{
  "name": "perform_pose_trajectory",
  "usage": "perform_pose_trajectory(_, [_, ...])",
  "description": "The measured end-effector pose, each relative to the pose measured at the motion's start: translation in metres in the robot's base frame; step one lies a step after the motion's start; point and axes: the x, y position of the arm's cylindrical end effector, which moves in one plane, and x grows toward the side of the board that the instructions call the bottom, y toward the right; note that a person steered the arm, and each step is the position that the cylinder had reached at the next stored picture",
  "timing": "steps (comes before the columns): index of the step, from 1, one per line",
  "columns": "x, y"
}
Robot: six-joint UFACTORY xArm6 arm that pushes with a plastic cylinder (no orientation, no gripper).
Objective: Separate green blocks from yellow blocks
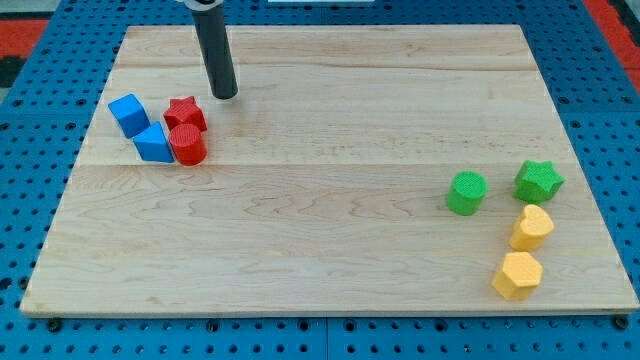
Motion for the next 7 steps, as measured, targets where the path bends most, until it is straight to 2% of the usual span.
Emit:
perform_pose_trajectory(4, [-0.002, -0.001])
perform_pose_trajectory(5, [-0.002, 0.014])
perform_pose_trajectory(6, [0.048, 0.057])
perform_pose_trajectory(7, [0.137, 0.069])
